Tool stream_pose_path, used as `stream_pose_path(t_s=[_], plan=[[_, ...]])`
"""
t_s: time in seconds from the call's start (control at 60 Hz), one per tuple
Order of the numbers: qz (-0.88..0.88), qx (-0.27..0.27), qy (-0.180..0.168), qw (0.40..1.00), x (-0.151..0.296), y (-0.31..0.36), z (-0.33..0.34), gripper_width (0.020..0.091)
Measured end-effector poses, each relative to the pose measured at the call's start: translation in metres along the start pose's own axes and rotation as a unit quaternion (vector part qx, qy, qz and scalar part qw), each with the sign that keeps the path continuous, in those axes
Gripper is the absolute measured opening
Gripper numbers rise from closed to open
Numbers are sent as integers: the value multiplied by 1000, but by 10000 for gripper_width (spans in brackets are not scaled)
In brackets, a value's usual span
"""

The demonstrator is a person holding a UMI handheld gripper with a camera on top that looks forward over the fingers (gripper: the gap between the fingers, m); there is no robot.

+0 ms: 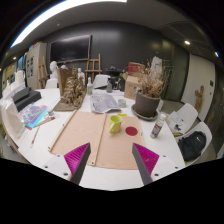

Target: Pour water

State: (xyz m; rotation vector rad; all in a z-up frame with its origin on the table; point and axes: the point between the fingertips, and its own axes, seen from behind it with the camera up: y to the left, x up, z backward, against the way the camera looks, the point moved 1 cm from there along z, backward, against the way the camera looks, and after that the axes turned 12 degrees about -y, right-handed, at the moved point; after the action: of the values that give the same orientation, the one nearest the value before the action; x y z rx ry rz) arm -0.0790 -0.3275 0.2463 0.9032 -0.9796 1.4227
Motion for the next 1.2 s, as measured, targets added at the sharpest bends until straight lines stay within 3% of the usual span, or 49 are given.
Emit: stream_pose_path(t_s=[0.133, 0.483, 0.667, 0.933, 1.133, 1.2], plan=[[-8, -26, 1, 1000, -8, -36, -11, 859], [-10, -102, -27, 994, -50, -208, -101, 861], [-6, -98, -63, 993, -64, -266, -185, 862], [-53, -71, -57, 994, -91, -309, -300, 853], [-60, -46, -62, 995, -102, -313, -351, 692], [-53, -40, -65, 996, -103, -311, -359, 573]])
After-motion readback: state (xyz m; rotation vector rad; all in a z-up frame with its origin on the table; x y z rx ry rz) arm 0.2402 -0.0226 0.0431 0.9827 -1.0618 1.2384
